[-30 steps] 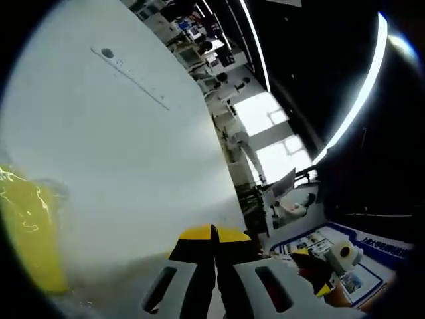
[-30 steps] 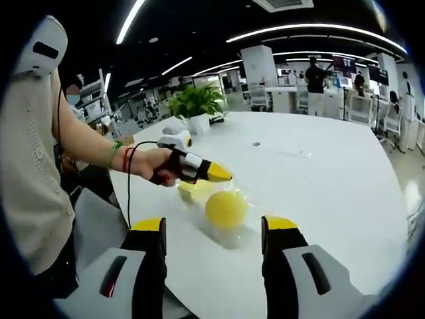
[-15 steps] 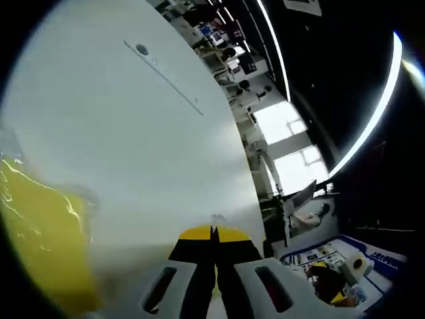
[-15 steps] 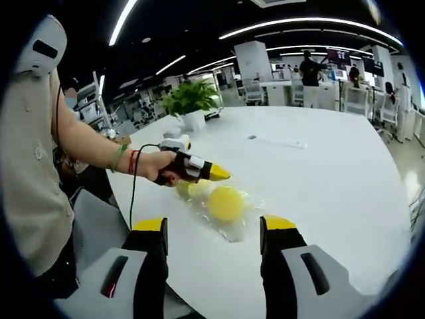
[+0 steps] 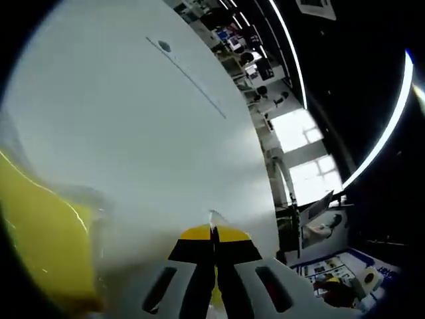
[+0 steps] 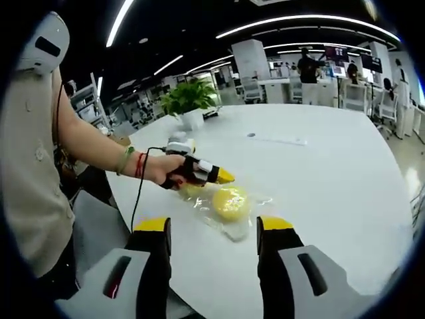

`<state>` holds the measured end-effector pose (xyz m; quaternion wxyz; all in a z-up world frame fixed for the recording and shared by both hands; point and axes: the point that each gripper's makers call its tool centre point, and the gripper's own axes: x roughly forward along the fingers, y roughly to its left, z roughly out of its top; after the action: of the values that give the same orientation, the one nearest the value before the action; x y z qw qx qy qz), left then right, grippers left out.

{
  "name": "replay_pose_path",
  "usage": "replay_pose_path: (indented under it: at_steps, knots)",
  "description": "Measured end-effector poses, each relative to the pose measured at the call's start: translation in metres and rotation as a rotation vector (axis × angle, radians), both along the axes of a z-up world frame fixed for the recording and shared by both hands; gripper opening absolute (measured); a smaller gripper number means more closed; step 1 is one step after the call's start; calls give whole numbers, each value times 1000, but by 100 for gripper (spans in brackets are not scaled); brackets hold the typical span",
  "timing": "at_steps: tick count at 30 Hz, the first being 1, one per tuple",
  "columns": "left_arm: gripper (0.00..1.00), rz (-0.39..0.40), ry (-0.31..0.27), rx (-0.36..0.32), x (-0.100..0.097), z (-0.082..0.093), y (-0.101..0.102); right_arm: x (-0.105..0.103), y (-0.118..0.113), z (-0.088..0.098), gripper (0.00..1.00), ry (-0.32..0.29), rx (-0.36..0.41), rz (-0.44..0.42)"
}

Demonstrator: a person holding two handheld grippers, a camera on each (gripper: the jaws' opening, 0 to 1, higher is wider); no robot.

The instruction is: Compare the silicone blocks by pressing each to a similar depth, holding the contact briefly, and releasing to observe deformation and rebound differences across the visible hardness samples.

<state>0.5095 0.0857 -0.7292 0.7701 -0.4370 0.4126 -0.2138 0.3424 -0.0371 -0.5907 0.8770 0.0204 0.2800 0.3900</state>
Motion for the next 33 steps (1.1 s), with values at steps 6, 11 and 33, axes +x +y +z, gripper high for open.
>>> replay_pose_path:
  at_steps: [6, 11, 33]
  knots:
    - [0, 34, 37, 13, 0, -12, 3, 6, 0, 14, 46, -29, 26, -4]
    - [0, 35, 40, 45, 2, -13, 3, 9, 2, 16, 44, -43, 12, 3]
    - [31, -28, -121, 277, 3, 26, 46, -2, 23, 12, 49, -50, 12, 15]
